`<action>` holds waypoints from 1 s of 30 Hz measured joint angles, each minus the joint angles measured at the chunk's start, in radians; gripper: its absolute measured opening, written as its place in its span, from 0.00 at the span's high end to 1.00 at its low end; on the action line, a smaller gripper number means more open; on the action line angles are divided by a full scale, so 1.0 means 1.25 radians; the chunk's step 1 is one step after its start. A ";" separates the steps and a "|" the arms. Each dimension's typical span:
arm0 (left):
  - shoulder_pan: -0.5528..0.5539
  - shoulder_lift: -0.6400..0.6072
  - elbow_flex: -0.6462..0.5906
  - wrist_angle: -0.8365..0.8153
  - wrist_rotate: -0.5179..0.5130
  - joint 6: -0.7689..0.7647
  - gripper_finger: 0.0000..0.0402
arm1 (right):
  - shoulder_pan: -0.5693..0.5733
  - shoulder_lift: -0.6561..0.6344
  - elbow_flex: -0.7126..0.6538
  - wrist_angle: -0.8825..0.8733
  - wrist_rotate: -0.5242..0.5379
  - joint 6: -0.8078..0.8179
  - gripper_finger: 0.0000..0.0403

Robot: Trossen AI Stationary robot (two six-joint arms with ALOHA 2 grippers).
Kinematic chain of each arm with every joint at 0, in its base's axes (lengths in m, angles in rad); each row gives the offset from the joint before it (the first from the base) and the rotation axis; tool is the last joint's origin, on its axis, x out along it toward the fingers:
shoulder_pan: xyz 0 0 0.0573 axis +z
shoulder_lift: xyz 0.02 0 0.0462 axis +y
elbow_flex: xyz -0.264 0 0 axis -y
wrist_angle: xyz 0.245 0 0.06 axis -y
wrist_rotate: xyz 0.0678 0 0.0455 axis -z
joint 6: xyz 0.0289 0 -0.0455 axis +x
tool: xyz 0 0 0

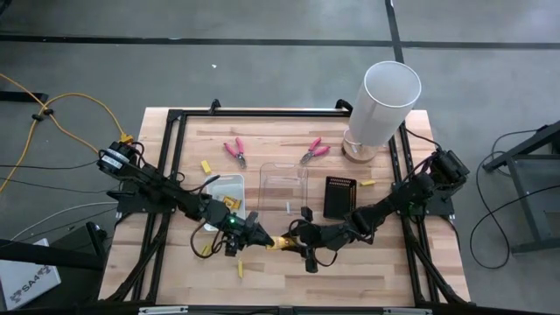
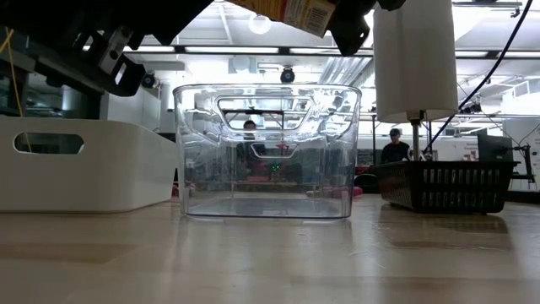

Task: Pick & Place School Supplies
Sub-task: Put the crayon box into the white bin

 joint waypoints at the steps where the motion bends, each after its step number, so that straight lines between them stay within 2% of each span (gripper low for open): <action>1: 0.000 0.000 0.000 0.000 0.000 0.000 0.92 | 0.000 0.000 0.000 0.000 0.000 0.000 0.64; 6: 0.000 0.000 0.000 0.000 0.000 -0.002 0.92 | 0.000 0.000 0.000 0.000 -0.015 0.000 0.62; 19: 0.000 0.000 0.000 0.002 -0.005 -0.004 0.92 | 0.000 0.000 0.000 0.001 -0.023 0.014 0.43; 26: -0.004 0.000 0.000 0.004 -0.031 -0.048 0.92 | -0.001 0.000 0.000 0.001 -0.035 0.003 0.42; 30: -0.022 0.000 0.000 0.007 -0.092 -0.088 0.92 | -0.001 -0.011 0.000 -0.007 -0.031 -0.027 0.42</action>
